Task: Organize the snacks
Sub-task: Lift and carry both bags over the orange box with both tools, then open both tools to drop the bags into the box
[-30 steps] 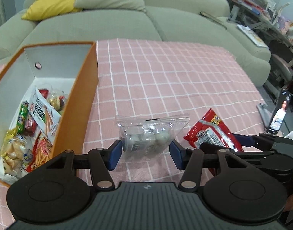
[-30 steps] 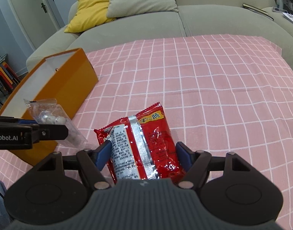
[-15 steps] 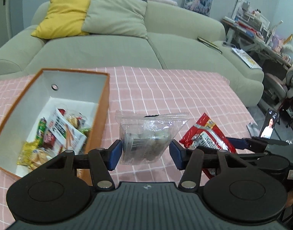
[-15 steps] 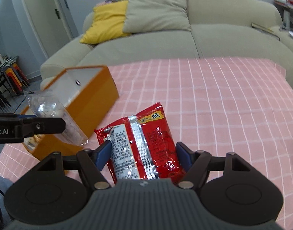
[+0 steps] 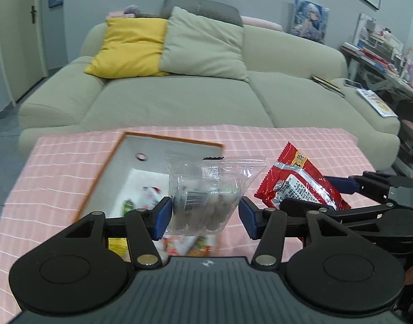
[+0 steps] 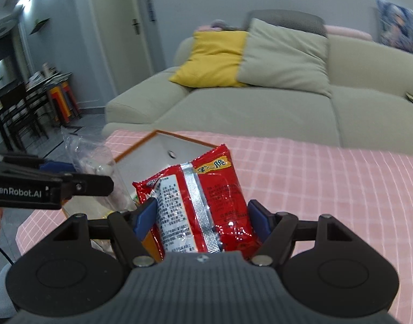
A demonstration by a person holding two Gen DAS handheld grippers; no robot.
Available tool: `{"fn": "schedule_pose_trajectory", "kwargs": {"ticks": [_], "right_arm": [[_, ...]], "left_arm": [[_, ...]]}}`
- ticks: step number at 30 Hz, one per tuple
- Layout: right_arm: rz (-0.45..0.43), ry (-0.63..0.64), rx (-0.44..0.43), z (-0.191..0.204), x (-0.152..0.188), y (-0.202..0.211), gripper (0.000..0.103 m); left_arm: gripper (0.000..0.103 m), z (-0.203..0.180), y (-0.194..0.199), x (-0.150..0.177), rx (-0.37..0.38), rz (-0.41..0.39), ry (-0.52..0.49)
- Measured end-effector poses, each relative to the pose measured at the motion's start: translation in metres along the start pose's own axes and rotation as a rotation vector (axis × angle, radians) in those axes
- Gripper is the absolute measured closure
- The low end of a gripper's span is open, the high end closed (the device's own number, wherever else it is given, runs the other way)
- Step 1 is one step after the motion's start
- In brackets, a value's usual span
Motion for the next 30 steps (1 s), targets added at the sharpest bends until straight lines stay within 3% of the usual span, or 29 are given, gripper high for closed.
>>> {"fn": "schedule_pose_trajectory", "kwargs": {"ticks": [11, 22, 30], "right_arm": [[0.035, 0.136, -0.036, 0.042, -0.049, -0.060, 0.033], [0.123, 0.284, -0.037, 0.050, -0.088, -0.141, 0.033], [0.224, 0.427, -0.001, 0.054, -0.098, -0.201, 0.033]], "left_arm": [[0.041, 0.047, -0.021, -0.017, -0.081, 0.058, -0.007], [0.041, 0.079, -0.075, -0.033, -0.073, 0.148, -0.020], [0.042, 0.082, -0.122, -0.048, -0.104, 0.239, -0.114]]}}
Point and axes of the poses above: each gripper's, at about its wrist camera, not at the fingertips, and y roughly against the way its jaws point, z to its left, x to its underside, the point moved 2 cm from there along -y, roughly the way its jaws point, and after that the axes turned 8 degrees about z, right-handed, at the moved point
